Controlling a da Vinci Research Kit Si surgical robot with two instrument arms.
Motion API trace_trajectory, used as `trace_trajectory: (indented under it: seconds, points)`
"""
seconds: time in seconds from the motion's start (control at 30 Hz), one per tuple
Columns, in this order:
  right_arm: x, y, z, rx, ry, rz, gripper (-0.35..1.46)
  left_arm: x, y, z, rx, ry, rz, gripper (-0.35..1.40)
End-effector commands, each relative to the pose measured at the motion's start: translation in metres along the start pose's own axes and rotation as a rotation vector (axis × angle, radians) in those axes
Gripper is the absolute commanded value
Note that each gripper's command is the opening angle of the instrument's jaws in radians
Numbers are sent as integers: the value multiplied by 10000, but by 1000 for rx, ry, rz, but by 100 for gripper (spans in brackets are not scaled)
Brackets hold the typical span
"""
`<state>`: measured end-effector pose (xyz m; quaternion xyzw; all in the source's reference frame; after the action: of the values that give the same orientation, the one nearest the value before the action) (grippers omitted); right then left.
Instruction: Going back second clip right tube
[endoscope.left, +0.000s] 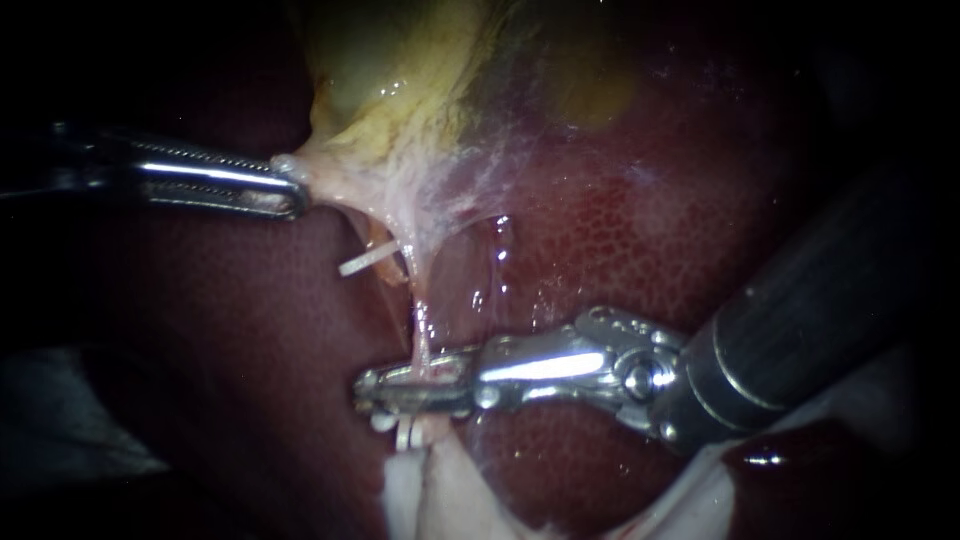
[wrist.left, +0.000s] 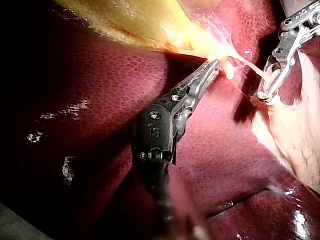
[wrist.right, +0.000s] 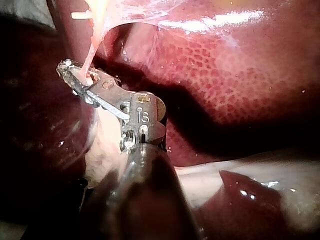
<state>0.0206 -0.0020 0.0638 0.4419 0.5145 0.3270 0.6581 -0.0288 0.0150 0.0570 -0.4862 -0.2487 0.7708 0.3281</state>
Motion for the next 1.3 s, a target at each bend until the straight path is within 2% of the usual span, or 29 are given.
trace_trajectory:
  seconds: [0.03,0.1,0.13,0.17,0.33,0.5,0.6,0.67,0.97,1.07,1.17,1.3]
  points:
    - [0,0,3,-1,0,-7,-17,0,0,0,0,0,0,-35]
    - [2,0,9,0,-2,-72,24,0,0,-1,0,0,0,-35]
    - [3,0,12,-1,-1,-83,38,0,0,-1,0,0,0,-35]
    - [4,2,16,-6,1,-95,44,0,0,-1,0,0,0,-35]
    - [6,14,13,-78,35,-125,49,-1,0,-2,-1,0,0,-35]
    - [6,36,-7,-154,6,-137,49,-1,0,-1,-1,0,1,-35]
    - [5,45,-20,-162,8,-135,49,-1,0,-2,-1,0,1,-35]
    - [4,46,-26,-161,7,-135,49,-2,0,-2,-1,0,1,-35]
    - [7,30,-47,-150,-4,-176,49,-2,1,-4,-2,0,1,-35]
    - [9,25,-56,-145,-12,-238,50,-2,1,-4,-2,0,1,-35]
    - [9,15,-71,-160,-47,-378,50,-3,1,-5,-2,-1,1,-35]
    - [11,-9,-101,-231,-187,-595,50,-3,0,-6,-3,-1,2,-35]
